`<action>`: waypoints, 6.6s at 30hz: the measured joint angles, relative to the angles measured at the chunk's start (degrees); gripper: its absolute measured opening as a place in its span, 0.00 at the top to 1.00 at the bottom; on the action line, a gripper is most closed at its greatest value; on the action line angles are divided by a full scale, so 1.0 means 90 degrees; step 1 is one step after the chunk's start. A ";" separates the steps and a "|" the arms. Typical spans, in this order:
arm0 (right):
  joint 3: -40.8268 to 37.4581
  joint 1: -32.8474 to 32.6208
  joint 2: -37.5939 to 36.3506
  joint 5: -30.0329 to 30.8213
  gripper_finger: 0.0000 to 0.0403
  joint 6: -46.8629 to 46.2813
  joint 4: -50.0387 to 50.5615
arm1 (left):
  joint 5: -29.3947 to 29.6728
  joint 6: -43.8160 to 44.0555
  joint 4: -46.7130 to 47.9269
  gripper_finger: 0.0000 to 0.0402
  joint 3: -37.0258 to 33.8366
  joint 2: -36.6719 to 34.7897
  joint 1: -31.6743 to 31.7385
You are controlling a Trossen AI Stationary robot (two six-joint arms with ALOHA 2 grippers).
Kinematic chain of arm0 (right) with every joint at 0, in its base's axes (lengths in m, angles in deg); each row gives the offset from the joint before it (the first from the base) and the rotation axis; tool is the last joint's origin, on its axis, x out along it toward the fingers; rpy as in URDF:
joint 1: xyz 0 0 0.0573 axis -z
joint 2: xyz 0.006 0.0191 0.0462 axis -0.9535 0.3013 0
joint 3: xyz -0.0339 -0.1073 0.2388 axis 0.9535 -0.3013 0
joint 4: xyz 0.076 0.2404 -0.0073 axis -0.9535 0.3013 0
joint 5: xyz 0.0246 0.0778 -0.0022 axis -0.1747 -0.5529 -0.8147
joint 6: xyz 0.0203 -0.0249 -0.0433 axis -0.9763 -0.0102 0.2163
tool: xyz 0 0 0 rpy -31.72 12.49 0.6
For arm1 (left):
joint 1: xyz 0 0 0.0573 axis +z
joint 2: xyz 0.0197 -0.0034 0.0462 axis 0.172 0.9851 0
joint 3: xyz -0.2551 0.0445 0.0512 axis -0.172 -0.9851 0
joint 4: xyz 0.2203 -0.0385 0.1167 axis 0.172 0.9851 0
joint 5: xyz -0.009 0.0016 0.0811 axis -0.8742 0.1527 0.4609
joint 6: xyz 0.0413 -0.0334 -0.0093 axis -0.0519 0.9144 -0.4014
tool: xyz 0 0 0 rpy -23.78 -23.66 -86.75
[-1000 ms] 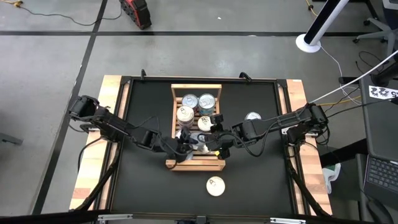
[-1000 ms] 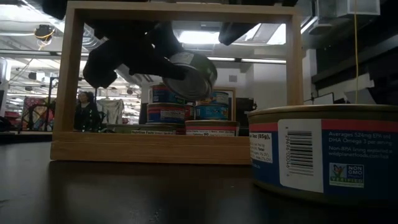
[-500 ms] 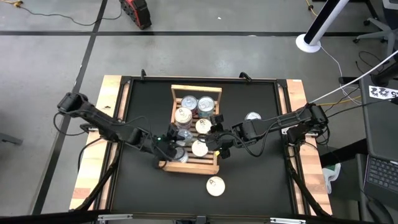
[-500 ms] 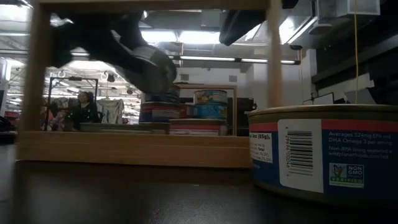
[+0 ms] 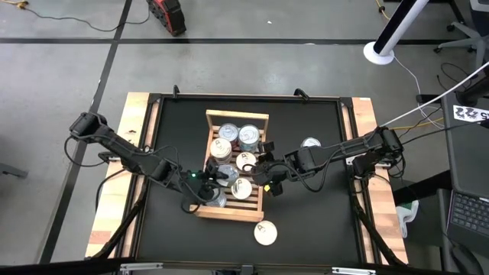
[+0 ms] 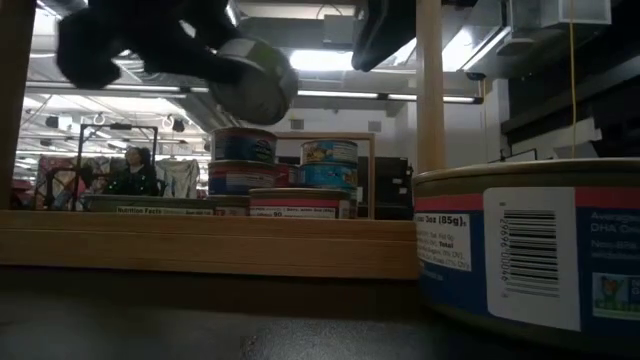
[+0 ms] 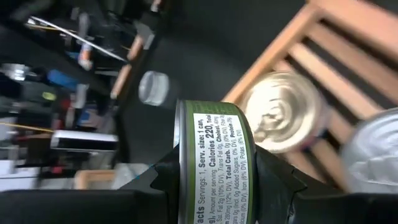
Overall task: Stack canned seafood by type on shelf
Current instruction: Stack the green tuna can on top of the other green tuna can on the shelf, then stack the blue-pink tuna can on top of the other blue-pink tuna can on the shelf
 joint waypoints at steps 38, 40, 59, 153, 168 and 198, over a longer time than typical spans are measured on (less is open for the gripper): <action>0.0000 -0.0168 0.0000 -0.1765 0.66 -0.1152 -0.0996 | -0.0188 0.2158 0.0598 0.67 -0.0968 -0.0166 -0.1725; 0.0000 -0.0168 0.0000 -0.1765 0.66 -0.1077 -0.0994 | -0.0171 0.2119 0.0494 0.67 -0.0996 0.0018 -0.1637; 0.0000 -0.0168 0.0000 -0.1765 0.66 -0.1027 -0.0976 | -0.0244 0.0105 -0.2101 0.68 -0.1149 0.1260 -0.0834; -0.0002 -0.2104 -0.0417 -0.0955 0.66 -0.1932 0.0804 | 0.1841 0.1627 -0.2717 0.46 -0.1156 0.0950 0.0425; -0.0002 -0.2619 -0.0224 -0.1423 0.66 -0.3541 0.0805 | 0.3176 0.1991 -0.2507 0.46 -0.1154 0.0945 -0.0114; -0.0002 -0.3698 0.1757 -0.0151 0.66 -0.1146 0.0049 | 0.4643 0.4955 -0.2556 0.45 -0.1151 0.0945 -0.1874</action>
